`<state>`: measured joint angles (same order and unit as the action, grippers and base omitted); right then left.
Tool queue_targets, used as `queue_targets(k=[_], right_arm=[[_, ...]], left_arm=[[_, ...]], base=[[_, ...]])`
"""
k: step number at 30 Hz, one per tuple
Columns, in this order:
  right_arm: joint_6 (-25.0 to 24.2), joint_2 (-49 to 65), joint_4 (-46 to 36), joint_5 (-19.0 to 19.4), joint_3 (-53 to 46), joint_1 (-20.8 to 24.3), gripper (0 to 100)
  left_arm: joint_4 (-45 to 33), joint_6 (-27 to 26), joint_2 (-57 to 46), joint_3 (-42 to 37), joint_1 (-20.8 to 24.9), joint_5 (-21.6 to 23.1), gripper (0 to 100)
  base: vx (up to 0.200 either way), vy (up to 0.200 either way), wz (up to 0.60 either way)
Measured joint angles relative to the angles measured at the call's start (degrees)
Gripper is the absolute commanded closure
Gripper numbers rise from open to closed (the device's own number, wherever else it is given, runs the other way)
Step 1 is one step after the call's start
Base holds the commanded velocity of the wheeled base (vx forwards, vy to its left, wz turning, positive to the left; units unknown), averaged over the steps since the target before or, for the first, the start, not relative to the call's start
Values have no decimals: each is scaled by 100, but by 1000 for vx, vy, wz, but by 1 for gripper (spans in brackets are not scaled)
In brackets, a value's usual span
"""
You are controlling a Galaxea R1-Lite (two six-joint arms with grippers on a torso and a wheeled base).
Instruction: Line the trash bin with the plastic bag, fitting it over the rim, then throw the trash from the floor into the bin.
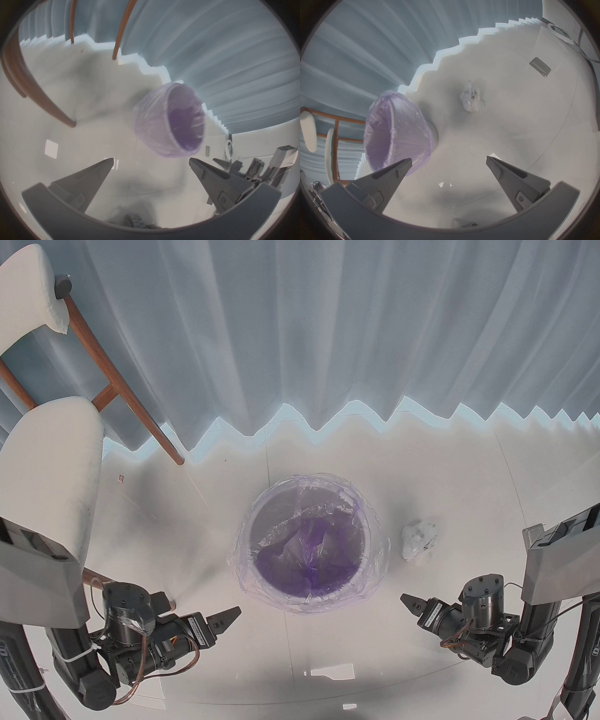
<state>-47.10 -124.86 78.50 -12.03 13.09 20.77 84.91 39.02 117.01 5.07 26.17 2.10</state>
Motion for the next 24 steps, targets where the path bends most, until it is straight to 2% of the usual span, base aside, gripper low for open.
queue_targets(k=[4, 8, 11, 14, 17, 24], right_arm=[[26, 68, 917, 152, -646, -18, 0], [77, 407, 1033, 279, -1046, -7, 0], [149, 928, 822, 464, -1158, -22, 0], [338, 1465, 408, 697, -1193, -66, 0], [578, 1899, 165, 848, -1204, -112, 0], [840, 2343, 55, 969, -1184, -168, 0]], left_arm=[[49, -68, -618, -4, 205, -13, 0], [27, -93, -1182, 35, 453, -13, 0], [2, -112, -1609, -23, 599, 68, 0], [-134, -210, -2057, -150, 666, 364, 0], [-460, -563, -2442, -183, 624, 592, 0], [-1040, -772, -2837, 479, 519, 742, 0]], base=[[0, 0, 0], [0, 0, 0], [0, 0, 0], [200, 0, 0], [200, 0, 0], [171, 0, 0]])
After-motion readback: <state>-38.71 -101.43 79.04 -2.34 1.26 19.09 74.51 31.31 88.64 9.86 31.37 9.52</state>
